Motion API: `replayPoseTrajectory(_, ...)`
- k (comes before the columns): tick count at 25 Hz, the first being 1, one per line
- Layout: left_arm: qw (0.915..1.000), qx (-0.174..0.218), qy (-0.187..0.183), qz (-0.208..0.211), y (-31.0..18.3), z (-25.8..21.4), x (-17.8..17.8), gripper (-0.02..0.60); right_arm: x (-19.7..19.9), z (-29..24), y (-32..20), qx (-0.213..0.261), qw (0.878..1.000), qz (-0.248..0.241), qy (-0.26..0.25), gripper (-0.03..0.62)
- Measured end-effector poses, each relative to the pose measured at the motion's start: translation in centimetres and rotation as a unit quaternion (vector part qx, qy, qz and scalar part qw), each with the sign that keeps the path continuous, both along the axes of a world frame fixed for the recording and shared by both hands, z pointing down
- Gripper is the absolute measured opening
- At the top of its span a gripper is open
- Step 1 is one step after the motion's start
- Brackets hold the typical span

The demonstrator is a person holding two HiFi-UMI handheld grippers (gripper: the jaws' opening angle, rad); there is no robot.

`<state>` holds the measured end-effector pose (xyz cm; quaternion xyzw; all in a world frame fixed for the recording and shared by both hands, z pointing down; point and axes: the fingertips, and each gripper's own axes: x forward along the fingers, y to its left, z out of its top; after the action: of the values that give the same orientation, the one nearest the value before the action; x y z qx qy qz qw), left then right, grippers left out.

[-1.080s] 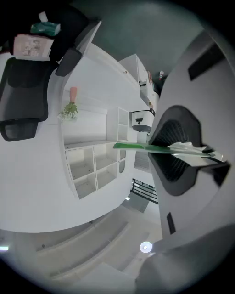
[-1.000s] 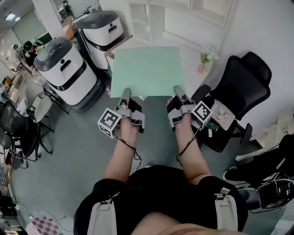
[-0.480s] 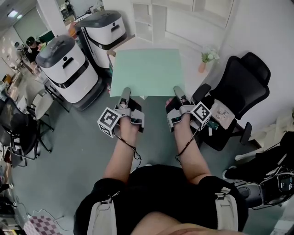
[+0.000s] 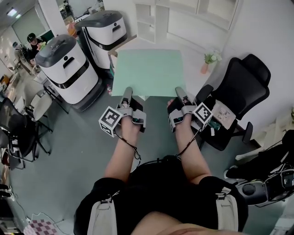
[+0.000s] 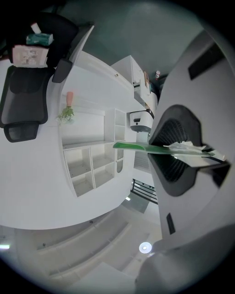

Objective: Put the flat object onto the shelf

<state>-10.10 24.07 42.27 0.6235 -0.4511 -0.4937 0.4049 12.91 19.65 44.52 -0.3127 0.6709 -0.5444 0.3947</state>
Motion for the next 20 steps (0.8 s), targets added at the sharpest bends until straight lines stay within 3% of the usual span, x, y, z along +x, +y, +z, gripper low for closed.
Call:
replayPoseTrajectory(12,0.9999,0.002,-0.01,0.014,-4.4,0.2,-2.2,0.044,-2.2,0.5,-4.1,0.01,1.0,0.006,0.0,0.051)
replayPoseTrajectory(20,0.9996,-0.003,-0.014,0.024,-13.4,0.1,-2.7,0.044,-2.6,0.5,-12.7,0.004,1.0,0.011,0.003,0.051)
